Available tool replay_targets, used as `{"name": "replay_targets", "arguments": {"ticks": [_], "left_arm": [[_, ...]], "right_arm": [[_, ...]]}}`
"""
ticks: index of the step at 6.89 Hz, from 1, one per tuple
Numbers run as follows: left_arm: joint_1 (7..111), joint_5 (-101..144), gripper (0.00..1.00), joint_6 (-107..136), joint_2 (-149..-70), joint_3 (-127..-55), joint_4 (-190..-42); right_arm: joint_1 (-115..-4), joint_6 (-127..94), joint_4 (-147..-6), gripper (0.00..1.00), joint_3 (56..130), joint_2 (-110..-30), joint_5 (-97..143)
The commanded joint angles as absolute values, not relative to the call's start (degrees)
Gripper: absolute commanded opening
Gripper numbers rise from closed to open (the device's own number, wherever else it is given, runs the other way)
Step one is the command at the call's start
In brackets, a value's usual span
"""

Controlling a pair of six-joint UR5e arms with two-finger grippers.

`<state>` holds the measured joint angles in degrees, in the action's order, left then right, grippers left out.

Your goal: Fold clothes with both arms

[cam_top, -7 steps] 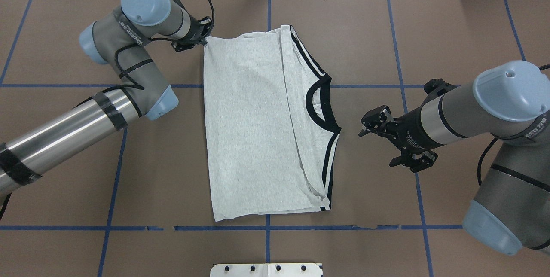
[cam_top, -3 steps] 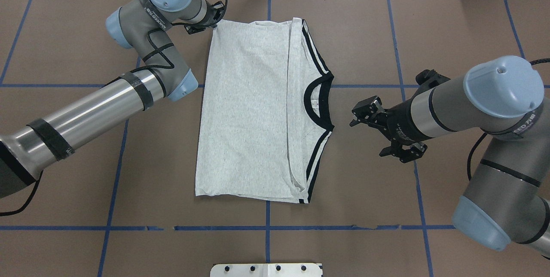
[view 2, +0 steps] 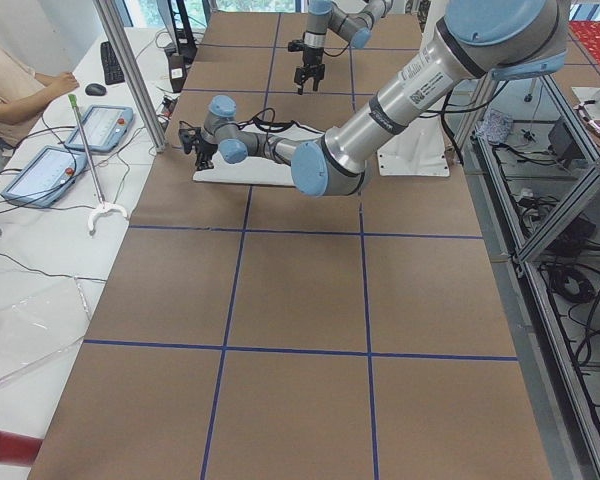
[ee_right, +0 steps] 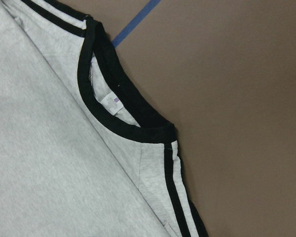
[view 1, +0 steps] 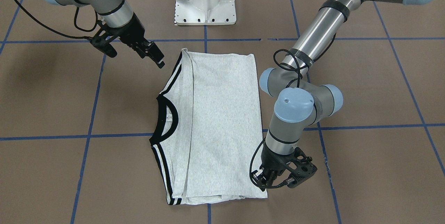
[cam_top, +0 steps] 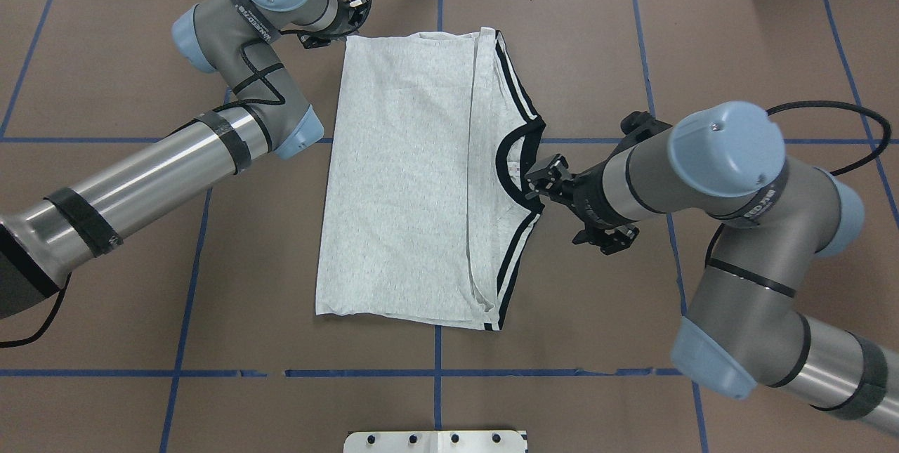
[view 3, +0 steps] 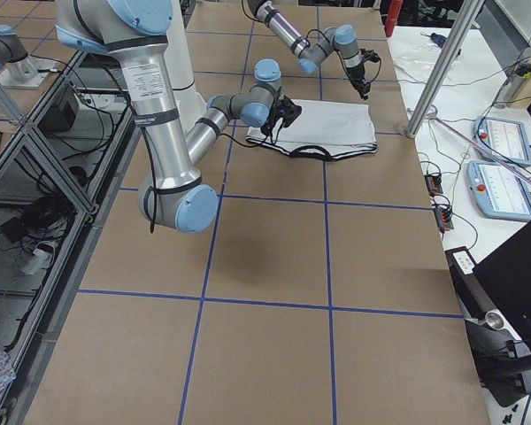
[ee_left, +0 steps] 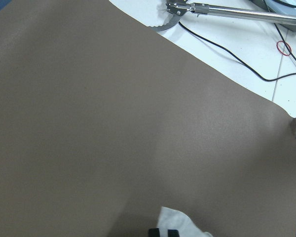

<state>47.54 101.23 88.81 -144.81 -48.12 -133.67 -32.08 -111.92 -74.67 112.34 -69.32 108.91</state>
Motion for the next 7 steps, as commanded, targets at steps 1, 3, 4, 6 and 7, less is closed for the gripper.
{"name": "replay_targets", "arguments": {"ticks": [1,3,4,6,7], "left_arm": [[49.2,110.23,0.45,85.46,-138.54,-55.35,-132.98],[50.62,114.43,0.45,82.54,-132.83,-61.48,-132.98],[50.71,114.52,0.45,82.53,-130.71,-65.0,-132.8],[50.71,114.43,0.46,82.62,-130.25,-65.56,-132.8],[50.71,114.43,0.46,82.62,-130.17,-65.57,-132.8]], "right_arm": [[-29.45,-109.35,-74.79,1.0,110.57,-65.67,105.57],[-25.77,-98.62,-82.4,1.0,107.08,-60.94,105.21],[-24.88,-88.78,-85.75,1.0,105.66,-59.08,104.6],[-24.79,-73.28,-95.4,1.0,102.77,-54.53,105.2],[-24.87,-67.99,-101.28,1.0,97.35,-48.23,105.29]]}}
